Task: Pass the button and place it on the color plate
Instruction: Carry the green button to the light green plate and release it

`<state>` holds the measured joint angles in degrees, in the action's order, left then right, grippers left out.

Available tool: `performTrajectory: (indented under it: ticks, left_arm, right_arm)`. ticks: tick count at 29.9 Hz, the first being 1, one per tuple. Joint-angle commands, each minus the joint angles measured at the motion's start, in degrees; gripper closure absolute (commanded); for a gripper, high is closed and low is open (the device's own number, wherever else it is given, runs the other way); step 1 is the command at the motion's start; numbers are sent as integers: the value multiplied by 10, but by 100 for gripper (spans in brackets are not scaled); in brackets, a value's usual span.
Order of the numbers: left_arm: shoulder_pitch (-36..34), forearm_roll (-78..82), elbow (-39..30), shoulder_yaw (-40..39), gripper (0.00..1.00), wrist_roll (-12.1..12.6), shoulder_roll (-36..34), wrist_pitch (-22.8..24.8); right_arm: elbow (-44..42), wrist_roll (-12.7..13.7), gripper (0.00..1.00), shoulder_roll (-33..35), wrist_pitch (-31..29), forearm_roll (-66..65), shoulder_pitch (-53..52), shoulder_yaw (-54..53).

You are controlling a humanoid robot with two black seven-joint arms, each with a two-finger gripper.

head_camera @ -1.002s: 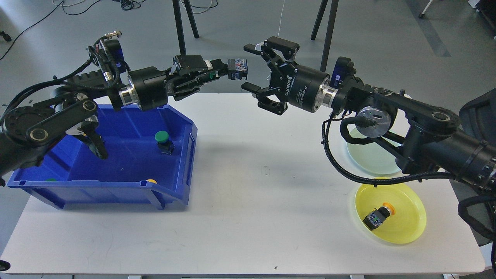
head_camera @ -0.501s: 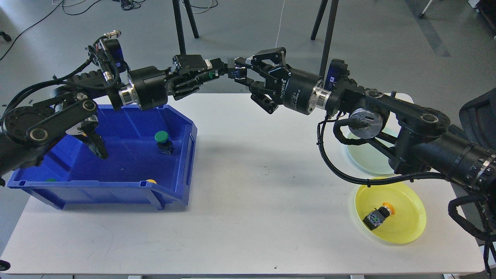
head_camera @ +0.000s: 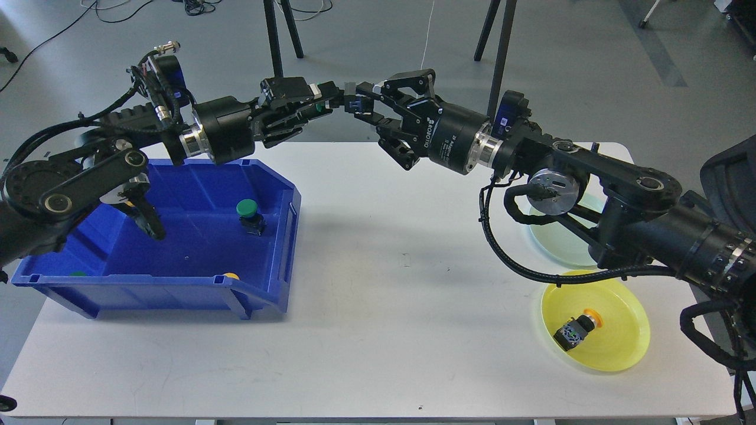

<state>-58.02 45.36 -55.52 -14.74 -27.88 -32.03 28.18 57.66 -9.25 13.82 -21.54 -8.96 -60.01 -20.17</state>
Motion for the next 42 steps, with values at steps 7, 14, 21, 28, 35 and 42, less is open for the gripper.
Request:
performTrajectory:
  ticks: [7,14,21,28,35,42]
  left_arm:
    - [0,-6,4,-2,13,-1,-1,-2]
    - [0,-15,4,-2,12,-1,0,-2]
    - [0,-23,5,-2,12,-1,0,-2]
    - [0,-24,5,-2,12,-1,0,-2]
    - [0,-28,5,-2,12,-1,0,-2]
    - [0,-40,4,-2,12,-1,2,-2]
  right_arm:
    - [23,1,99,52,4,3,44,-27]
    - [73,8,100,123,138,20,214,-194]
    - [130,72,100,124,391,168,334,-270]
    - [88,74,99,115,495,250,343,-301]
    - [66,74,0,118,495,276,349,-302]
    - [73,82,0,145,440,247,345,-288]
